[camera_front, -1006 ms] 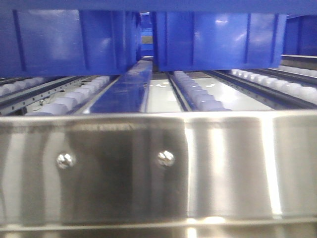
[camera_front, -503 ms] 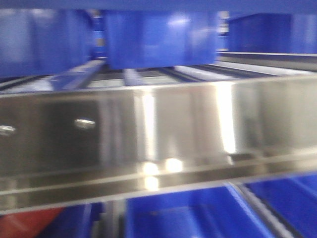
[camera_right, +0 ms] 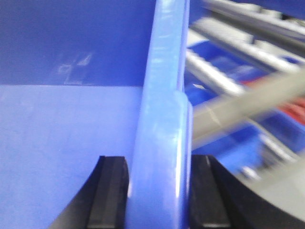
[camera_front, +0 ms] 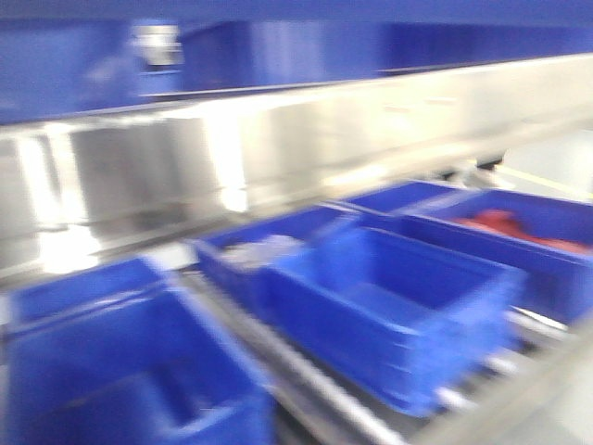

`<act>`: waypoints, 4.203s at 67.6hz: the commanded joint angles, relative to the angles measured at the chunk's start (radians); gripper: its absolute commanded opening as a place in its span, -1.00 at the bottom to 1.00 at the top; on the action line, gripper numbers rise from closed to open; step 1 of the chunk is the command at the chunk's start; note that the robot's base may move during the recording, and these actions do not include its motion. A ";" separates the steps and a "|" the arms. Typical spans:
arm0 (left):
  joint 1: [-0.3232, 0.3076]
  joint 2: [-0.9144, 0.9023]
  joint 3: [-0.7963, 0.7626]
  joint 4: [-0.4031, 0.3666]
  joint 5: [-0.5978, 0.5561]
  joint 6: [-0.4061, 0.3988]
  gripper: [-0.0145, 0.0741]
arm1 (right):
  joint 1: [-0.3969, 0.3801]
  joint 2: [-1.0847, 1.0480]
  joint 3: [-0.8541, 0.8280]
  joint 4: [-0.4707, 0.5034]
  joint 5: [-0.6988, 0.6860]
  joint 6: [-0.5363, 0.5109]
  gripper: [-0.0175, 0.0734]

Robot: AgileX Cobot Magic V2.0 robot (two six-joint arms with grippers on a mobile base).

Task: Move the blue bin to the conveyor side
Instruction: 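Hold the bin with both grippers while the base drives to the table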

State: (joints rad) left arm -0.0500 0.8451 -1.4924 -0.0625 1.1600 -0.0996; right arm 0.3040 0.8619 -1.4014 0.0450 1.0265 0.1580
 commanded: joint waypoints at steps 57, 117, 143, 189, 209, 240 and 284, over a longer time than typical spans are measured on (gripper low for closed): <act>0.005 -0.011 -0.015 0.063 -0.102 0.016 -0.69 | -0.004 -0.017 -0.015 -0.081 -0.115 -0.018 -0.79; 0.005 -0.011 -0.015 0.063 -0.102 0.016 -0.69 | -0.004 -0.017 -0.015 -0.081 -0.115 -0.018 -0.79; 0.005 -0.011 -0.015 0.063 -0.102 0.016 -0.69 | -0.004 -0.017 -0.015 -0.081 -0.115 -0.018 -0.79; 0.005 -0.011 -0.015 0.075 -0.102 0.016 -0.69 | -0.004 -0.017 -0.015 -0.081 -0.115 -0.018 -0.79; 0.005 -0.011 -0.015 0.075 -0.102 0.016 -0.69 | -0.004 -0.017 -0.015 -0.081 -0.115 -0.018 -0.79; 0.005 -0.011 -0.015 0.075 -0.102 0.016 -0.69 | -0.004 -0.017 -0.015 -0.081 -0.117 -0.018 -0.79; 0.005 -0.011 -0.015 0.075 -0.102 0.016 -0.69 | -0.004 -0.017 -0.015 -0.081 -0.119 -0.018 -0.79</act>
State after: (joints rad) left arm -0.0500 0.8492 -1.4924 -0.0584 1.1675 -0.0996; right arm 0.3040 0.8619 -1.4000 0.0451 1.0258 0.1597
